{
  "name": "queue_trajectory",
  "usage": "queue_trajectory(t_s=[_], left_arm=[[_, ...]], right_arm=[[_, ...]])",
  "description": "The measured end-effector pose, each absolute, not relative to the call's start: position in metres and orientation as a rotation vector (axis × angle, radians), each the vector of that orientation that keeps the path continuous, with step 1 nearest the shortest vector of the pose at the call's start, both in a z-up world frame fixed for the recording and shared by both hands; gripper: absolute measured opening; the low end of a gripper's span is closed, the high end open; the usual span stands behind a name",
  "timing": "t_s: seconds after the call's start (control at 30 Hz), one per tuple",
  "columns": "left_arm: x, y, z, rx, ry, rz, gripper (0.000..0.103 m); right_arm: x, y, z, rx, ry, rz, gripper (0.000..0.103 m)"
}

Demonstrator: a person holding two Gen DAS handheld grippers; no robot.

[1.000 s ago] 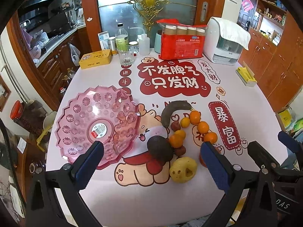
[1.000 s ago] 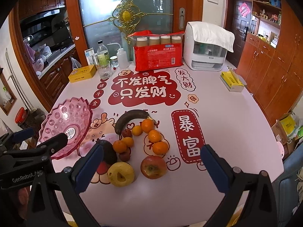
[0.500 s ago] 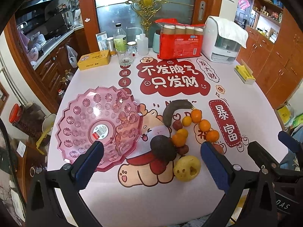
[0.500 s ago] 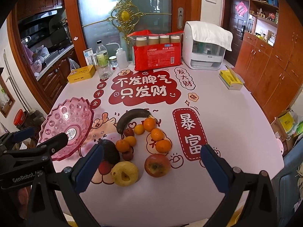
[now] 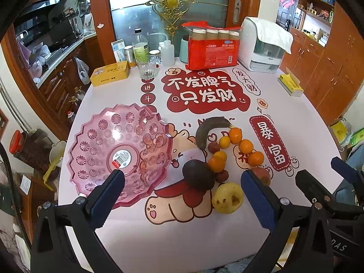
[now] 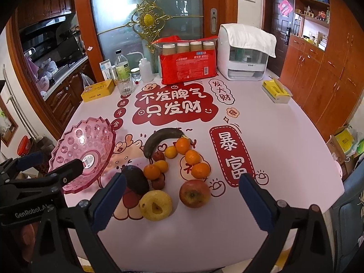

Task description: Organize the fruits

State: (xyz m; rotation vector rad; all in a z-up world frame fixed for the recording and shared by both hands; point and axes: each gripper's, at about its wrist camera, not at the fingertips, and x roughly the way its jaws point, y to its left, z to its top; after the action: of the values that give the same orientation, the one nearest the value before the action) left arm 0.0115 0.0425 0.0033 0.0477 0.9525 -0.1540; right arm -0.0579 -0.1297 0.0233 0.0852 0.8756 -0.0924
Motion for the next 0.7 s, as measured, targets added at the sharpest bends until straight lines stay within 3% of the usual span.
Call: queue_trajectory(t_s=[0.7], left_arm=[[0.026,-0.003,-0.006,-0.044,0.970,-0.088,0.101]], right_arm=[[-0.030,-0.188,0.016,0.001,0.942,-0.009,0.093]])
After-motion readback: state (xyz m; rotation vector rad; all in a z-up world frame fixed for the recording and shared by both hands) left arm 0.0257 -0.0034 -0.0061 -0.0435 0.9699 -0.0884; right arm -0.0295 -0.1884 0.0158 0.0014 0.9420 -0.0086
